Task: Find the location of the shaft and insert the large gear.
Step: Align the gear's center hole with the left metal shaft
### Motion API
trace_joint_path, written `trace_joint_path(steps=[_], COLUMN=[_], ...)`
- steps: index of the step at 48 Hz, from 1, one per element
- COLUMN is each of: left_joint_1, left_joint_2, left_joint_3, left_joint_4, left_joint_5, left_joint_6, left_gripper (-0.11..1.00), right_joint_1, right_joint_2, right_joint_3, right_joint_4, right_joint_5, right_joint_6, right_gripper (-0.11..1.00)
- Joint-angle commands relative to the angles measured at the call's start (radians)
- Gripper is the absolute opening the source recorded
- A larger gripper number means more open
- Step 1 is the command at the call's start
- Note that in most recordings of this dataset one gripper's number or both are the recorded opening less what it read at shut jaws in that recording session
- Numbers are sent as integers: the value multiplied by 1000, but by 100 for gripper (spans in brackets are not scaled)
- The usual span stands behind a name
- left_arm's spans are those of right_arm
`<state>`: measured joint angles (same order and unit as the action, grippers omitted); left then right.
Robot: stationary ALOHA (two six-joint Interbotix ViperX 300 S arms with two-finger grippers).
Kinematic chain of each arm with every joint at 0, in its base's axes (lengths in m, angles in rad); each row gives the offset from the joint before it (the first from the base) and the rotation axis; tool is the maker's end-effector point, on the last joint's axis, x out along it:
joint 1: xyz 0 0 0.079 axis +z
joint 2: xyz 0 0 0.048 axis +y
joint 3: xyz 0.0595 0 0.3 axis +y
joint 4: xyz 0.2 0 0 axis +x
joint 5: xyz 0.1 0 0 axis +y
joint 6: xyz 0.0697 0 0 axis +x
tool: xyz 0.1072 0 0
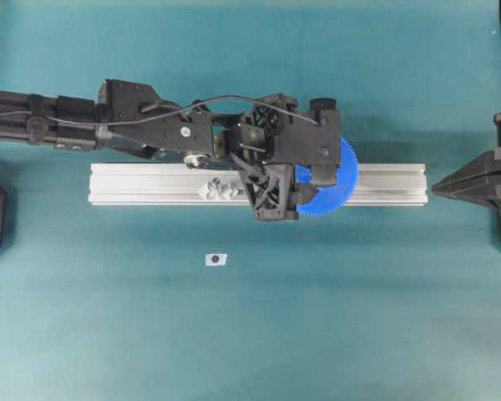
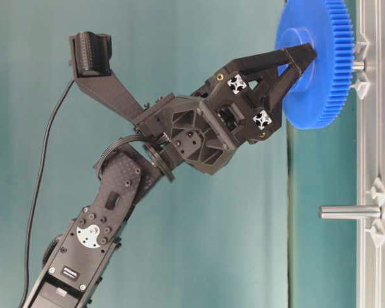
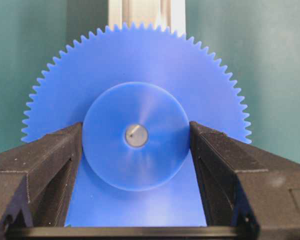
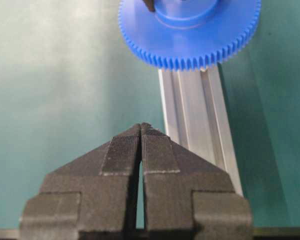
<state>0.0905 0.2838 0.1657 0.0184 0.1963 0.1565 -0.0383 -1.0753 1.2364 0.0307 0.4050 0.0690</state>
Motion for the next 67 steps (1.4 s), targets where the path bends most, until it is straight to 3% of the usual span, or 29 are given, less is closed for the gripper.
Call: trace_joint_path(steps=[1,24,36,67], left_joint_1=[25,69,71,25], left_joint_2=[-9,-5,-11,-43], left_joint_3=[-20,-17,-12,-2], left_joint_4=[3,2,2,3], left_joint_5=[-3,5,84,166], left_joint_6=[2,6,6,0], left_gripper=[71,71,71,71], right_joint_1=[-2,-2,-2,-5], right_joint_2=[6,-9,-9,-11], right_joint_3=[-12,-11,-11,-5], right_joint_4=[-2,0,0,0], right_joint_5=[-9,-9,-9,-9], right_joint_6=[9,9,9,9], right_gripper=[2,2,2,2])
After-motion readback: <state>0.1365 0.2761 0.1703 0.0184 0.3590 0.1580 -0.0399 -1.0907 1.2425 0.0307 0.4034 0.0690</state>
